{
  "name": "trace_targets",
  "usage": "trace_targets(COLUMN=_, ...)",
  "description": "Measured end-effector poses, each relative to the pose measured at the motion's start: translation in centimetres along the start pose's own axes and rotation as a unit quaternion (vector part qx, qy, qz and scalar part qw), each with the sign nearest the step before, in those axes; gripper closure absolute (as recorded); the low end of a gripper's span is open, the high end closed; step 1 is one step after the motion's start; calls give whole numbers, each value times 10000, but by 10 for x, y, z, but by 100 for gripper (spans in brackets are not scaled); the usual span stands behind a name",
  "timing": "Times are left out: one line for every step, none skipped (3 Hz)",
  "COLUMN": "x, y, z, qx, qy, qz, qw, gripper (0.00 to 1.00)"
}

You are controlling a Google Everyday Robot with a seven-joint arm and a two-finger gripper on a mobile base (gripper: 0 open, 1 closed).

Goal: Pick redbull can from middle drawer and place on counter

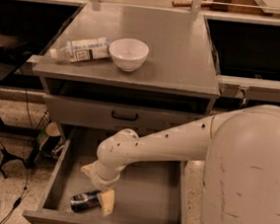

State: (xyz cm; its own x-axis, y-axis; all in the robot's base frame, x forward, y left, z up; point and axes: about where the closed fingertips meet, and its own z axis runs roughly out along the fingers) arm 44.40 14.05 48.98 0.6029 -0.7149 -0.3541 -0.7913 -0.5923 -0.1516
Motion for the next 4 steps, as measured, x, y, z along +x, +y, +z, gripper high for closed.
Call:
trace_targets(x=7, y=-9, z=-2, qx=5, qy=97, qz=158, qw=9998, gripper=0)
trace_targets(x=20, y=-25, z=3, qx=62, qy=190, qz=327, qw=9993, gripper=0)
trace_targets(x=28, y=-33, z=18, qx=259, qy=117, qz=408, qw=9988, gripper=0)
trace_targets(x=26, y=-42, z=47, qx=657, qy=-98, qz=294, qw=9974, gripper=0)
